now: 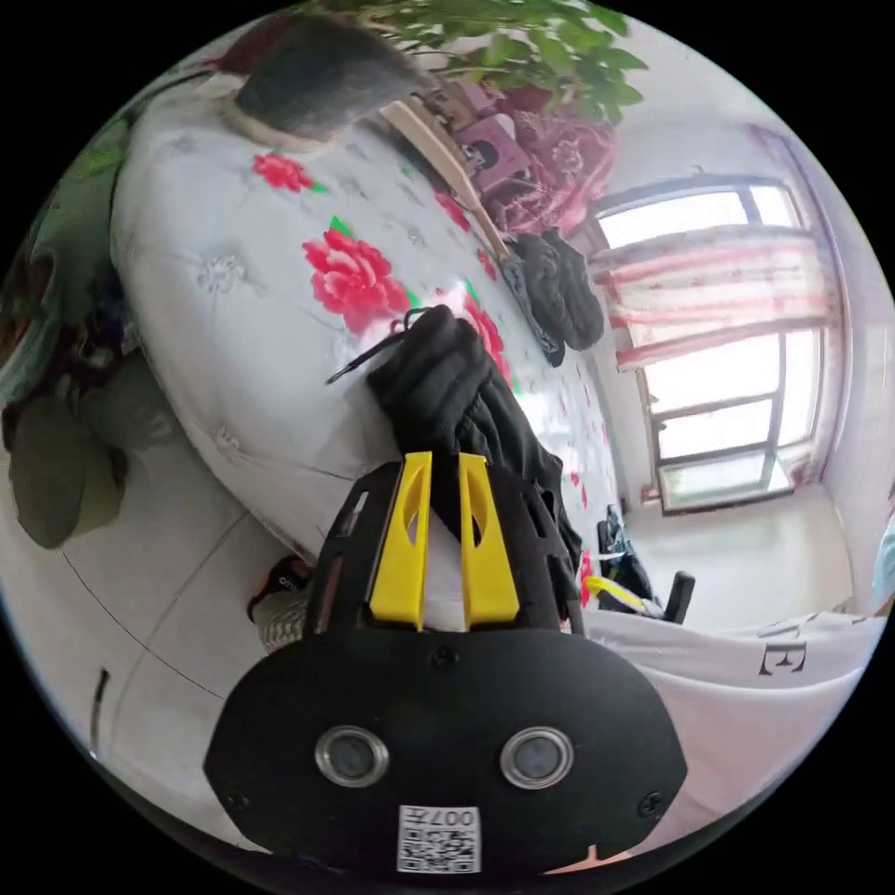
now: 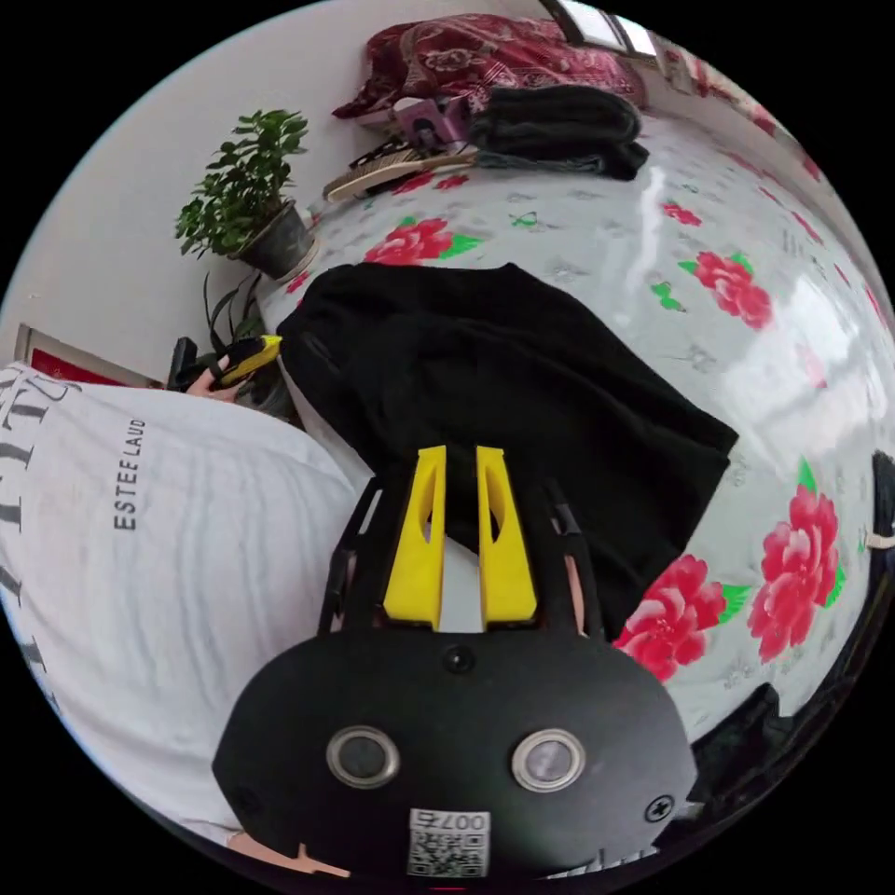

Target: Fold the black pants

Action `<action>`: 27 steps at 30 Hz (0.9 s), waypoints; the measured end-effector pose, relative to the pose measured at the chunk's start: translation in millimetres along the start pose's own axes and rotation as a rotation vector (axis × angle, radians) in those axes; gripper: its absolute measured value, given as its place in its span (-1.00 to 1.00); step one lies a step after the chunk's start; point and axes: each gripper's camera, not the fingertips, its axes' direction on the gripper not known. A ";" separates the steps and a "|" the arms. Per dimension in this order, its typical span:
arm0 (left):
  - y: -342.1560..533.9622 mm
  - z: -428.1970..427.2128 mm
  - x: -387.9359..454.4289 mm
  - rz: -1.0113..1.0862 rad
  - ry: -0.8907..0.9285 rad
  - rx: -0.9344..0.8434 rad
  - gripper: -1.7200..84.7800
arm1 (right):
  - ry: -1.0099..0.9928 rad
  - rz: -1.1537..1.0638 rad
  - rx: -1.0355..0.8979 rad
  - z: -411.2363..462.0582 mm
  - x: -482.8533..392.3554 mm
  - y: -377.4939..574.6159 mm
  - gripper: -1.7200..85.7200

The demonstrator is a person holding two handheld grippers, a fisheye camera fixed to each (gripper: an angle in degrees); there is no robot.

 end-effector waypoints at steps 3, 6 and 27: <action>-1.3 -6.8 59.4 0.232 -0.104 -0.030 -0.85 | 0.186 0.167 0.118 -46.5 34.5 52.2 -0.85; -8.6 7.2 124.0 0.433 -0.125 -0.073 -0.85 | 0.330 0.215 0.025 -48.8 56.2 97.0 -0.82; 166.2 462.5 535.7 1.475 -0.163 -0.989 -0.97 | 0.214 0.176 0.052 -41.2 78.4 186.8 -0.95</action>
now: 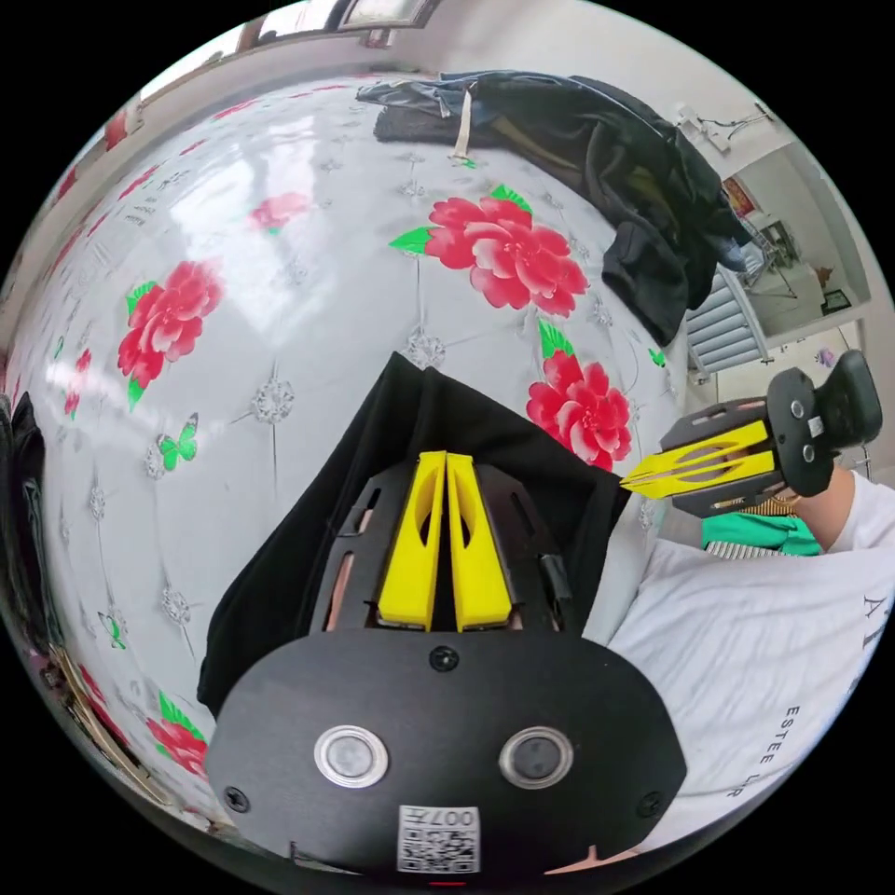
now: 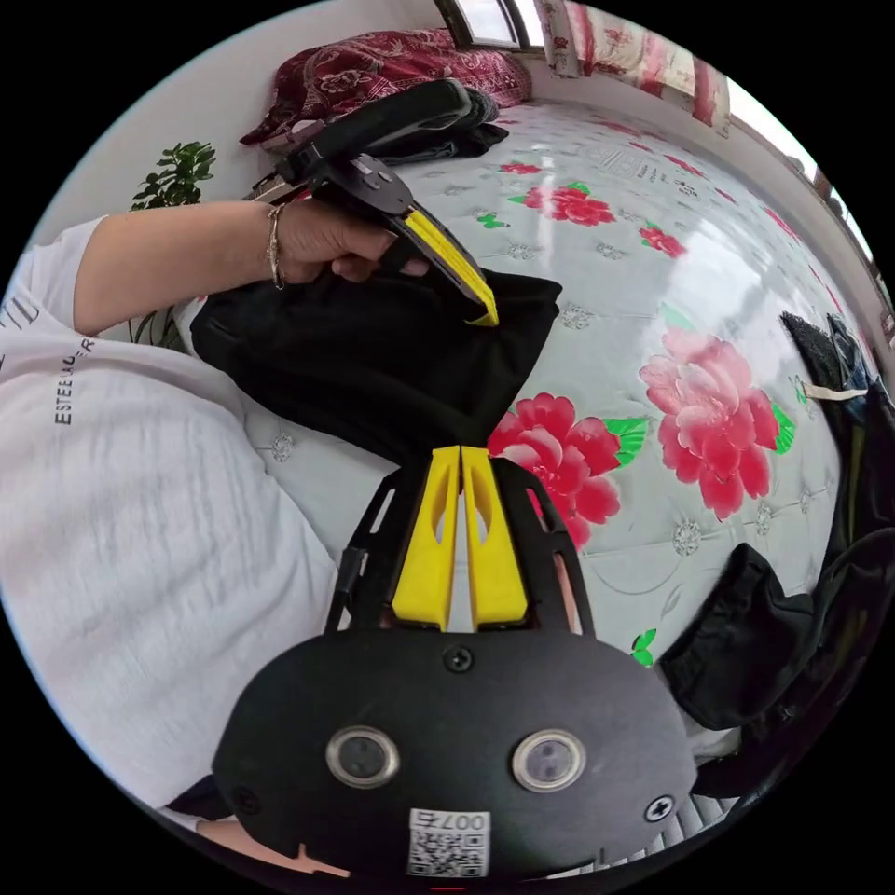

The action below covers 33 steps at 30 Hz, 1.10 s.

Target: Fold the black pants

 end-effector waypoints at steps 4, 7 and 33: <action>-14.1 -7.6 -15.8 -0.096 0.069 0.041 -0.97 | -0.021 0.016 0.054 -7.7 7.4 23.0 -0.93; -18.7 -26.1 -16.7 -0.061 0.092 0.089 -0.95 | 0.027 -0.012 0.076 -12.6 17.3 27.4 -0.86; 65.2 -91.6 -36.9 -0.123 0.033 0.182 -0.79 | -0.157 0.065 -0.030 20.5 35.7 96.7 -0.97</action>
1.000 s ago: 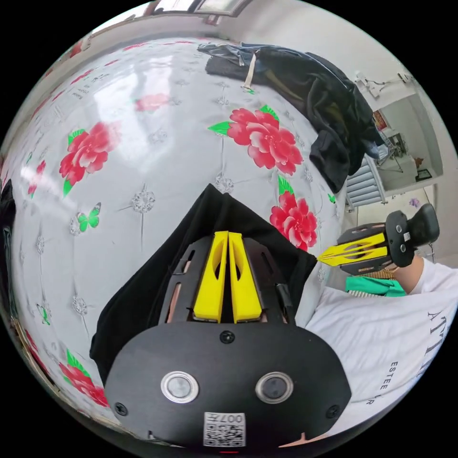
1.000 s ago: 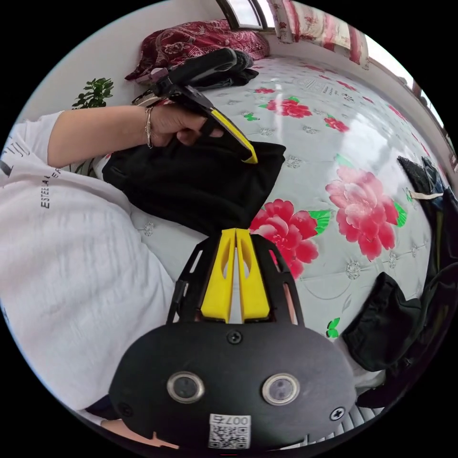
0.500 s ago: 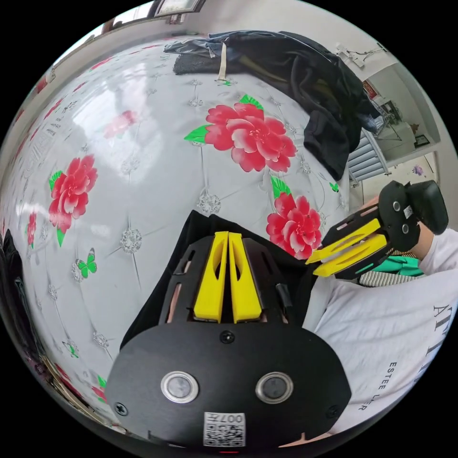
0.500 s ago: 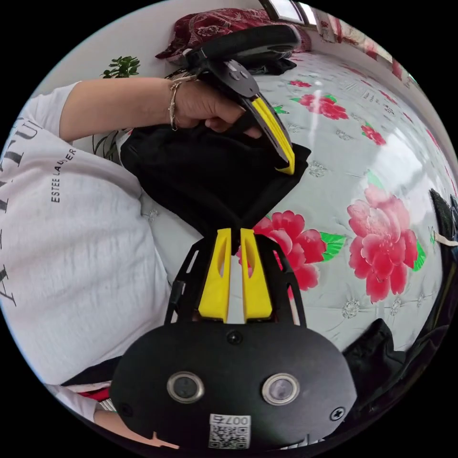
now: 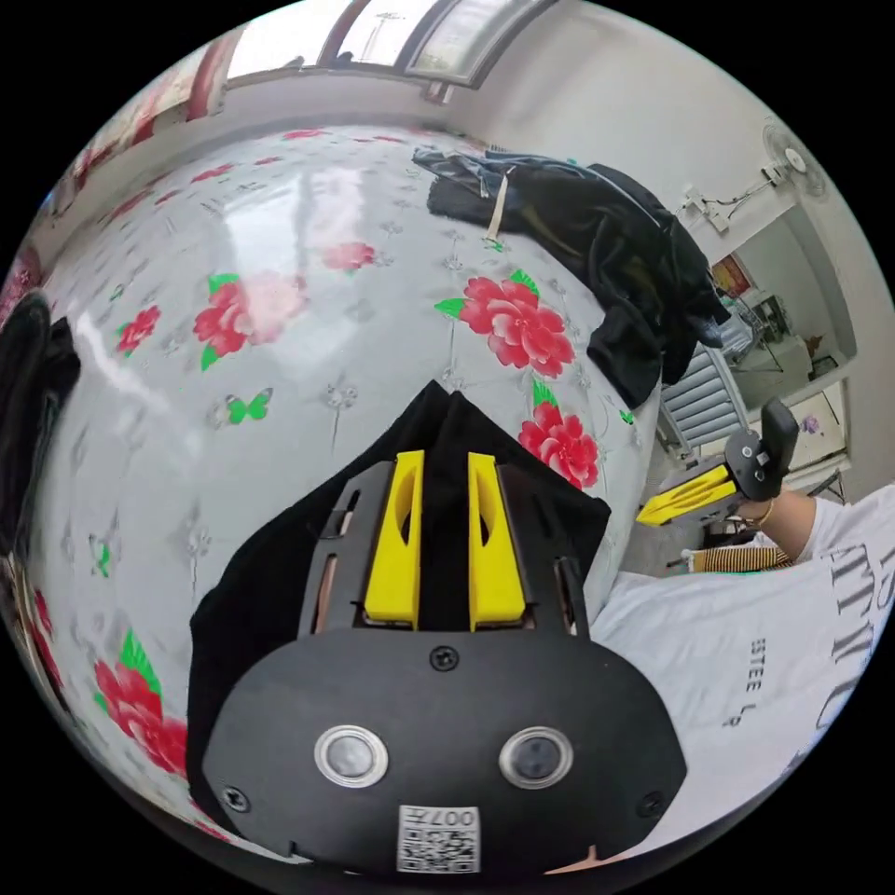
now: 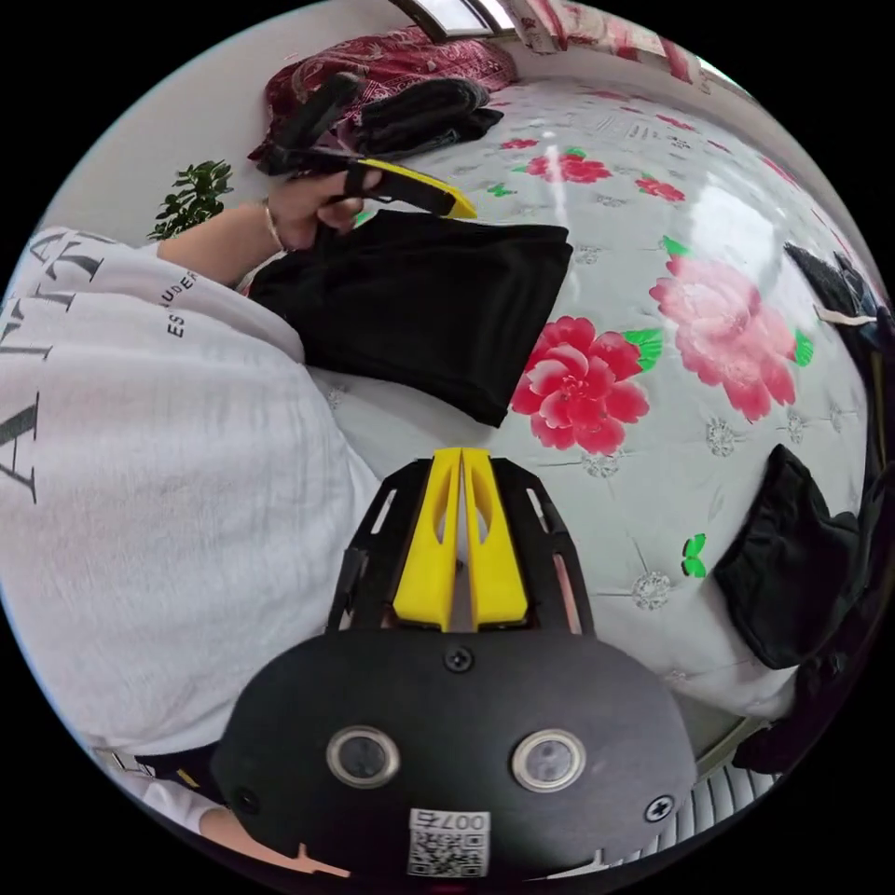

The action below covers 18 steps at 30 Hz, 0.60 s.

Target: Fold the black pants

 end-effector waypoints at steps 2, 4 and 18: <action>70.6 -45.8 -17.8 -0.113 -0.007 0.089 -0.78 | 0.014 0.010 0.059 -2.5 -2.6 -9.8 -0.97; 139.3 -79.4 -34.8 -0.279 -0.016 0.178 -0.79 | 0.015 0.000 0.073 2.0 -6.4 -23.3 -0.97; 552.0 -174.5 -74.5 -1.414 -0.248 0.659 -0.63 | -0.080 -0.433 0.083 59.0 -120.1 -156.4 -0.97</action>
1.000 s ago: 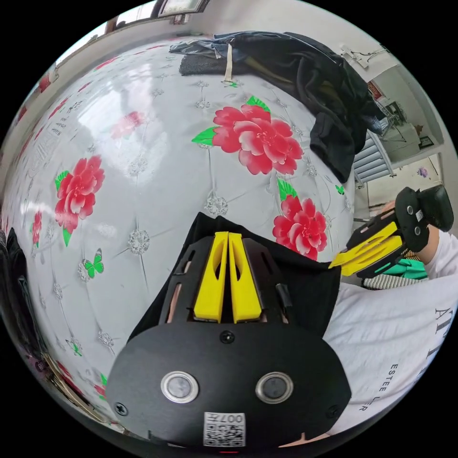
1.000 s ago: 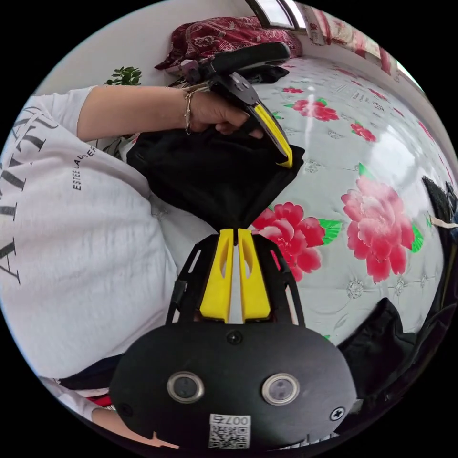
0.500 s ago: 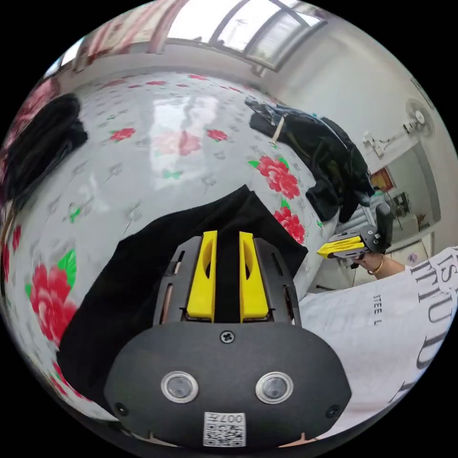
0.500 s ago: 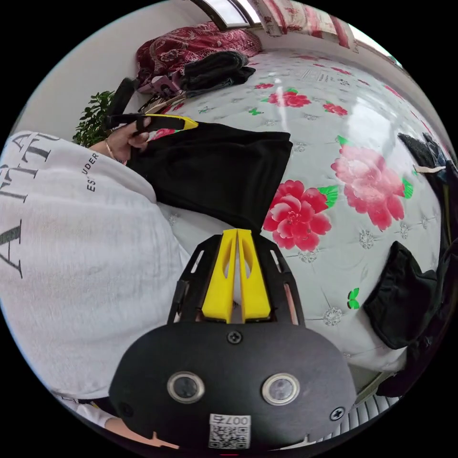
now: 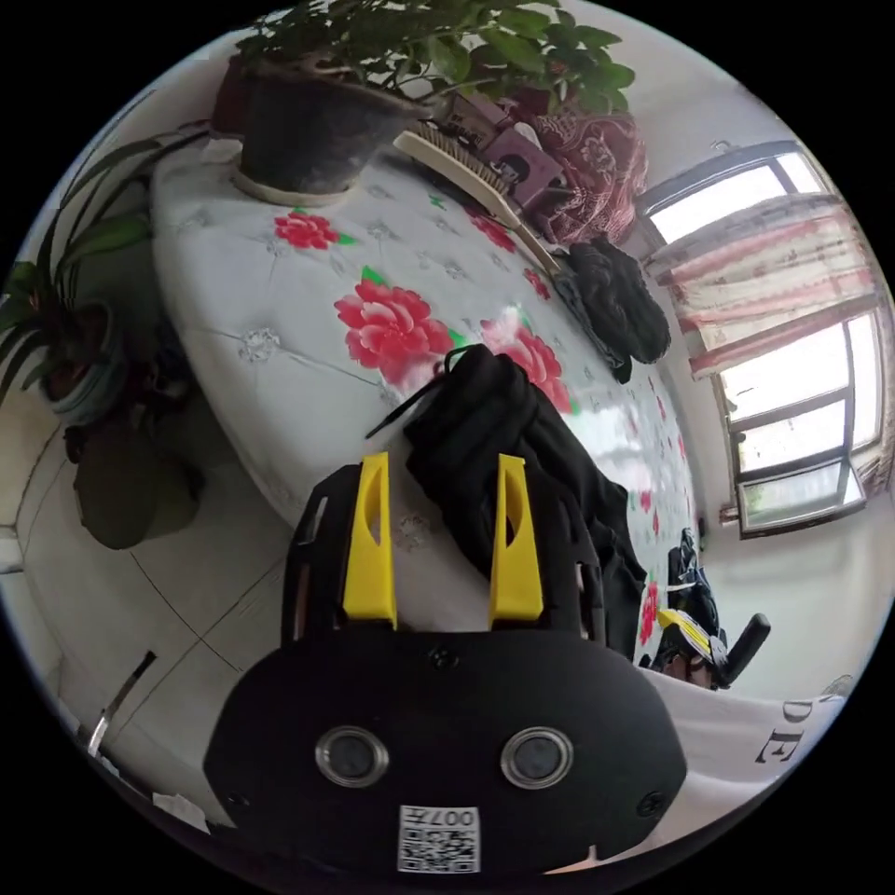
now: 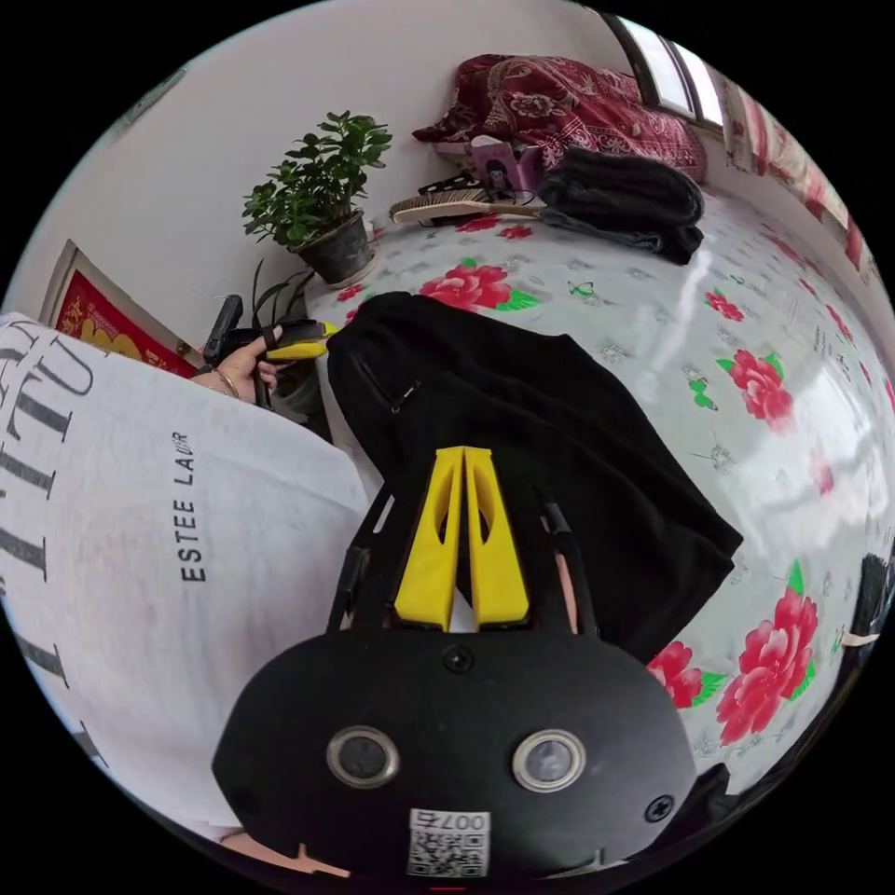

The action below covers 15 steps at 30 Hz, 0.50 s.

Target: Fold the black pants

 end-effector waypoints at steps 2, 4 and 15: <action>-9.9 24.2 -15.9 -0.031 0.017 -0.058 -0.63 | 0.015 -0.021 0.001 2.4 -7.4 -0.3 -0.97; -14.0 23.9 -20.3 -0.018 0.023 -0.008 -0.65 | 0.039 -0.018 -0.012 3.7 -8.7 5.6 -0.97; -46.5 0.5 24.9 0.090 0.189 0.085 -0.83 | 0.129 0.209 0.054 -17.5 27.4 79.6 -0.97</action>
